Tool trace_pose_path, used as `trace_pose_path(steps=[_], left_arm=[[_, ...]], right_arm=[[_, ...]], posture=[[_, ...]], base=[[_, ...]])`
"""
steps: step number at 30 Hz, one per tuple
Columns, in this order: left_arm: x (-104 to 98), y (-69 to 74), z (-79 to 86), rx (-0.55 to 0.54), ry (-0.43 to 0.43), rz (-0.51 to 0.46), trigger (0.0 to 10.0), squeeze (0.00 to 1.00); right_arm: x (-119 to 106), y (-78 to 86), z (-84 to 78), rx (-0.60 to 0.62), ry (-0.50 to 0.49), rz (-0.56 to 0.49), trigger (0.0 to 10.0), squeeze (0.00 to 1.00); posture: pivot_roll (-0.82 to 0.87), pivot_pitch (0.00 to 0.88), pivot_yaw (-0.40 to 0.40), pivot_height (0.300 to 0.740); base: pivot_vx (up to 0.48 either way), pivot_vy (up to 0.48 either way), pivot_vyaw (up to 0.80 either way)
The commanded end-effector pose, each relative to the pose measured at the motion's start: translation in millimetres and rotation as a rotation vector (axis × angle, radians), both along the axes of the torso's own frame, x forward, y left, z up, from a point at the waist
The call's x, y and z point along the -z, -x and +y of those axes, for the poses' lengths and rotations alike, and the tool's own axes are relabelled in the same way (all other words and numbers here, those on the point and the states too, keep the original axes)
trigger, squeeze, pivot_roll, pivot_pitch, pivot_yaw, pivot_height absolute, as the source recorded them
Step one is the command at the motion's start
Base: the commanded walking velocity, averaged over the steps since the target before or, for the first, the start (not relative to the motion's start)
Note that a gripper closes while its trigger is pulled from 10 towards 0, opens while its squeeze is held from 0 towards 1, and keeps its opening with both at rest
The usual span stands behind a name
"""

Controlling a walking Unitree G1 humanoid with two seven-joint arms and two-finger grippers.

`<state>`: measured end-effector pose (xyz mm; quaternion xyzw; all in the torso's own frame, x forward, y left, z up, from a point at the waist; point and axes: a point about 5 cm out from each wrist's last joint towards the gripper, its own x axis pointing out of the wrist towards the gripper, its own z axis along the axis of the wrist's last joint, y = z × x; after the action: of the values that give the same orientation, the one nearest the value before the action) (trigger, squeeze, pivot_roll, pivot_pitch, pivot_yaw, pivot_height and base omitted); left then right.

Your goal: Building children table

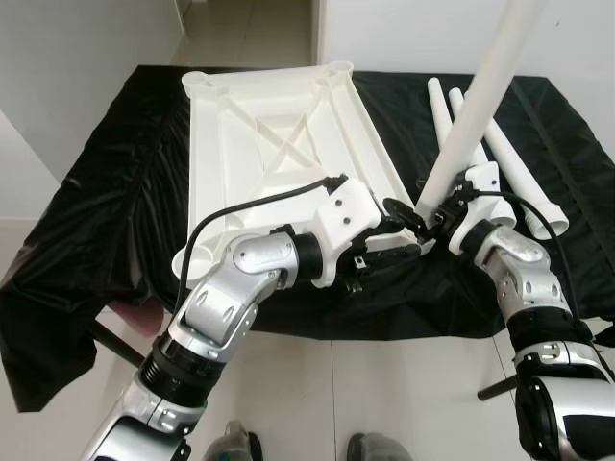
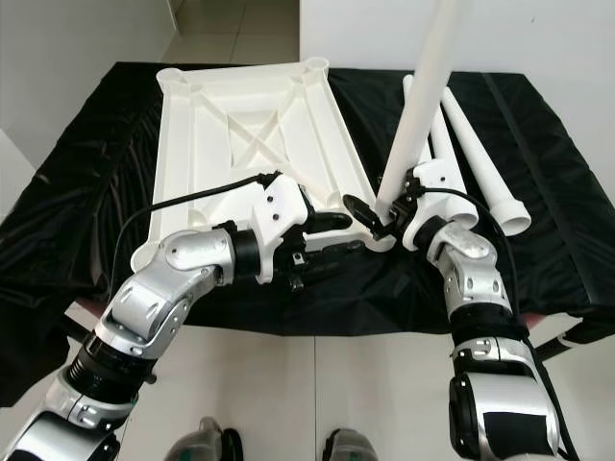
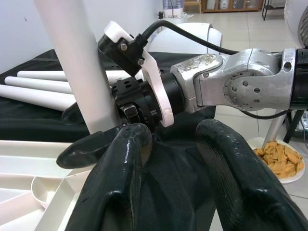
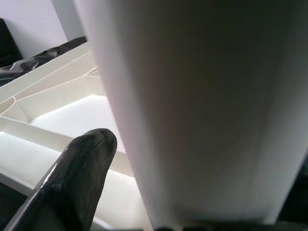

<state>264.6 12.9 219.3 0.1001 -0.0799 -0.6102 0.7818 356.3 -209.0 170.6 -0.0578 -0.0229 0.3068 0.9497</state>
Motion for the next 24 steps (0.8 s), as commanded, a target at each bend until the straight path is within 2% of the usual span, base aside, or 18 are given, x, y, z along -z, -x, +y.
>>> trace_pose_path(steps=[1, 2, 3, 4, 5, 7, 8, 17, 19, 23, 24], left_arm=[[-2.1, -2.6, 2.2, -0.037, 0.001, -0.012, 10.0, 0.00], [-2.1, -2.6, 2.2, -0.037, 0.001, -0.012, 10.0, 0.00], [-2.2, -2.3, 2.4, -0.038, 0.002, -0.012, 10.0, 0.00], [-2.2, -2.3, 2.4, -0.038, 0.002, -0.012, 10.0, 0.00], [-2.1, -2.3, 2.5, -0.039, 0.001, -0.012, 10.0, 0.00], [-2.1, -2.3, 2.6, -0.039, 0.001, -0.011, 10.0, 0.00], [-2.3, -2.0, 2.8, -0.040, 0.002, -0.011, 10.0, 0.00], [-2.6, -1.4, 2.9, -0.037, 0.002, -0.011, 10.0, 0.00], [-2.6, -1.4, 2.9, -0.036, 0.004, -0.010, 10.0, 0.00], [-2.5, -1.4, 2.9, -0.036, 0.004, -0.009, 10.0, 0.00], [-2.5, -1.3, 2.8, -0.035, 0.003, -0.010, 10.0, 0.00]], right_arm=[[-0.3, -2.5, 0.2, -0.006, 0.019, 0.002, 10.0, 0.00], [-0.3, -2.5, 0.2, -0.006, 0.019, 0.002, 10.0, 0.00], [0.0, -4.6, -0.9, 0.004, 0.012, 0.010, 4.7, 0.00], [0.0, -4.6, -0.9, 0.004, 0.012, 0.010, 4.7, 0.00], [0.7, -4.9, -1.2, 0.005, 0.012, 0.015, 2.6, 0.00], [1.3, -4.8, -1.3, 0.004, 0.012, 0.018, 2.2, 0.00], [2.3, -4.8, -2.1, -0.005, 0.009, 0.024, 0.0, 0.00], [5.9, -5.2, -6.7, -0.023, -0.005, 0.030, 0.0, 0.00], [6.8, -5.3, -7.1, -0.004, -0.005, 0.028, 7.6, 0.00], [7.2, -5.4, -7.1, 0.005, -0.004, 0.027, 7.6, 0.00], [7.8, -5.4, -6.8, 0.014, -0.007, 0.025, 10.0, 0.00]], posture=[[-0.03, 0.055, 0.058, 0.740], [-0.03, 0.055, 0.058, 0.740], [-0.03, 0.055, 0.058, 0.740], [-0.03, 0.055, 0.058, 0.740], [-0.03, 0.055, 0.058, 0.740], [-0.03, 0.055, 0.058, 0.740], [-0.03, 0.060, 0.057, 0.740], [-0.03, 0.061, 0.058, 0.740], [-0.03, 0.063, 0.058, 0.740], [-0.03, 0.063, 0.058, 0.740], [-0.03, 0.063, 0.058, 0.740]], base=[[0.000, 0.000, 0.00], [0.000, 0.000, 0.00], [0.000, 0.000, 0.00], [0.000, 0.000, 0.00], [0.000, 0.000, 0.00], [0.000, 0.000, 0.00], [0.000, 0.000, 0.00], [0.000, 0.000, 0.00], [0.000, 0.000, 0.00], [0.000, 0.000, 0.00], [0.000, 0.000, 0.00]])
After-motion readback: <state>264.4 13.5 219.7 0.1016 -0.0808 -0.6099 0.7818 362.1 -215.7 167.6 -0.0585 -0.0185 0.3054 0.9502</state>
